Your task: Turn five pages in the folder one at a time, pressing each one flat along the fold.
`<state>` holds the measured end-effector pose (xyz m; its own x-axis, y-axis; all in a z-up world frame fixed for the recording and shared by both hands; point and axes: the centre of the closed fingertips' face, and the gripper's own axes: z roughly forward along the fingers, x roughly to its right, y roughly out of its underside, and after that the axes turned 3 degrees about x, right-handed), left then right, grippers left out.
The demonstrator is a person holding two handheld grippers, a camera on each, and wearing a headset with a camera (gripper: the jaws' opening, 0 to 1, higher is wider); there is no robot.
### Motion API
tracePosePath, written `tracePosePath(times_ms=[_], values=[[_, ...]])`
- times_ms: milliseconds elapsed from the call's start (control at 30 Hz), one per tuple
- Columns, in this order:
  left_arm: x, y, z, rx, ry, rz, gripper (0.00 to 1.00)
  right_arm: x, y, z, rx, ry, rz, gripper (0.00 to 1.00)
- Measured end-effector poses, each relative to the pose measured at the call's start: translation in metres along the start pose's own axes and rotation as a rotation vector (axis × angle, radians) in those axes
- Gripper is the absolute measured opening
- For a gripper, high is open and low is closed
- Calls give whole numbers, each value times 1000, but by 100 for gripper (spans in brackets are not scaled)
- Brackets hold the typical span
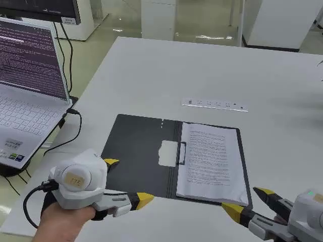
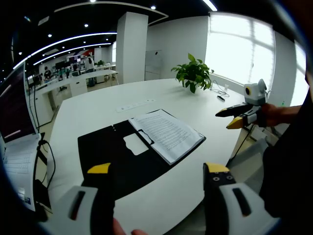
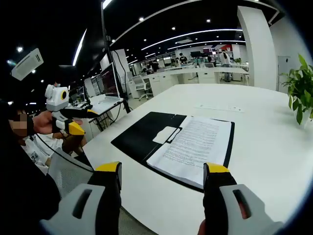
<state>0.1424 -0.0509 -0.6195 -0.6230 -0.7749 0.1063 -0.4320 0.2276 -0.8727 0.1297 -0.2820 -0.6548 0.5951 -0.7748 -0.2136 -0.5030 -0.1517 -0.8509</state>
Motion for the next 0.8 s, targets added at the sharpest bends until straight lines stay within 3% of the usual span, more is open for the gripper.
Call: tracePosePath(times_ms=[400,600,800], values=[[1,-5,3,12,-10,-8,72,3,-6,1,4,-23,-5,74],[4,-8,3,43,-22,-8,73,2,-8,0,10,-32,10,73],[5,-5,2,28,-28,-4,76,0,-4,-1,-10,-51,1,71]])
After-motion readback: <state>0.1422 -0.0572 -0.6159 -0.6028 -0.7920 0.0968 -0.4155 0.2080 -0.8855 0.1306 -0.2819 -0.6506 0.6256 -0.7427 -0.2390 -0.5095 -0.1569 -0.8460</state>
